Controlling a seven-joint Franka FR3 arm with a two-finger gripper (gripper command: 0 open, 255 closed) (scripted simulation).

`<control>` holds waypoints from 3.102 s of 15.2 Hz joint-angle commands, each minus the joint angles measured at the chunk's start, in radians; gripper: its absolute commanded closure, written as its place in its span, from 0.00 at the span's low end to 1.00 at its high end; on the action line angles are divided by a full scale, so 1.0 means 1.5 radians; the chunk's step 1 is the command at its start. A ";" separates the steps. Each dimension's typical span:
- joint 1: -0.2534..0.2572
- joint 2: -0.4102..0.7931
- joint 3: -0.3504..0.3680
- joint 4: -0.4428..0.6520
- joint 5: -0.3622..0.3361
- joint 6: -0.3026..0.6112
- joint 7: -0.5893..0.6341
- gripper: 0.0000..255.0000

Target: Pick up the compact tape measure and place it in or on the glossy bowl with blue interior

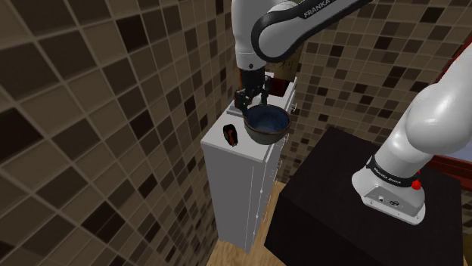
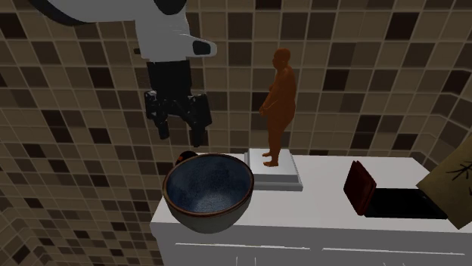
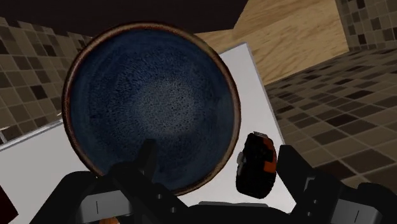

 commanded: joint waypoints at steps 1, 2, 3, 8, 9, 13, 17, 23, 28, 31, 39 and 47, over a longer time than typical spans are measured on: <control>0.002 0.061 0.011 0.042 -0.030 0.015 0.040 0.00; 0.005 0.089 0.014 0.059 -0.045 0.024 0.059 0.00; 0.008 0.117 0.015 0.077 -0.061 0.031 0.077 0.00; 0.040 0.258 0.006 0.182 -0.138 0.049 0.161 0.00; 0.048 0.286 0.002 0.206 -0.152 0.050 0.175 0.00; 0.051 0.304 -0.004 0.199 -0.162 0.073 0.183 0.00; 0.053 0.325 -0.011 0.185 -0.175 0.107 0.191 0.00; 0.053 0.325 -0.011 0.185 -0.175 0.107 0.191 0.00; 0.053 0.325 -0.011 0.185 -0.175 0.107 0.191 1.00; 0.053 0.325 -0.011 0.185 -0.175 0.107 0.191 1.00; 0.049 0.301 -0.005 0.190 -0.163 0.080 0.181 1.00; 0.042 0.259 0.005 0.209 -0.139 0.023 0.163 1.00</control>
